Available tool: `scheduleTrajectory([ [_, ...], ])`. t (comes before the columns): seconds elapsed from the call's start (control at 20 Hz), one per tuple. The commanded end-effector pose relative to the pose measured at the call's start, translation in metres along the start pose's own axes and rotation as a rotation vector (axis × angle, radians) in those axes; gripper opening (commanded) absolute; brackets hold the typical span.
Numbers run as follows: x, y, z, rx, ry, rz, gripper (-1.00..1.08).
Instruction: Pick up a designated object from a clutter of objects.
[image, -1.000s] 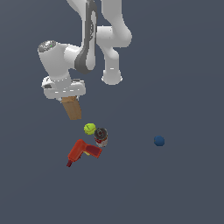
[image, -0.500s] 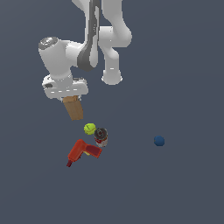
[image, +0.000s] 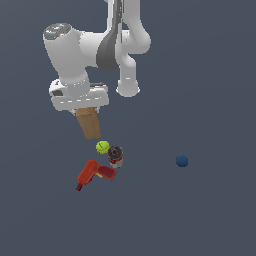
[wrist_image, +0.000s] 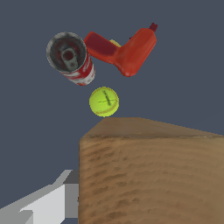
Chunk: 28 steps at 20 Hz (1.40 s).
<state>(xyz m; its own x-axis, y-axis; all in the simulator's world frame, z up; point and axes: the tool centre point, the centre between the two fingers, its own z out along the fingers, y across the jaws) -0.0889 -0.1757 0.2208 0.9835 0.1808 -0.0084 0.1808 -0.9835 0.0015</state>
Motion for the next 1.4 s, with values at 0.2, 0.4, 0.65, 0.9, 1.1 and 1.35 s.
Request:
scheduleTrajectory([
  [0.2,0.05,-0.033,-0.053,-0.003,0.007,0.0,-1.0],
  [0.4,0.078,-0.053,-0.082,-0.002,0.008,-0.001,-1.0],
  [0.65,0.109,-0.073,-0.114,-0.001,0.008,-0.002,-1.0],
  [0.9,0.137,-0.091,-0.141,0.001,0.008,-0.002,-1.0],
  [1.1,0.157,-0.104,-0.161,0.001,0.008,-0.003,-1.0],
  [1.35,0.179,-0.118,-0.183,0.002,0.008,-0.003,-1.0],
])
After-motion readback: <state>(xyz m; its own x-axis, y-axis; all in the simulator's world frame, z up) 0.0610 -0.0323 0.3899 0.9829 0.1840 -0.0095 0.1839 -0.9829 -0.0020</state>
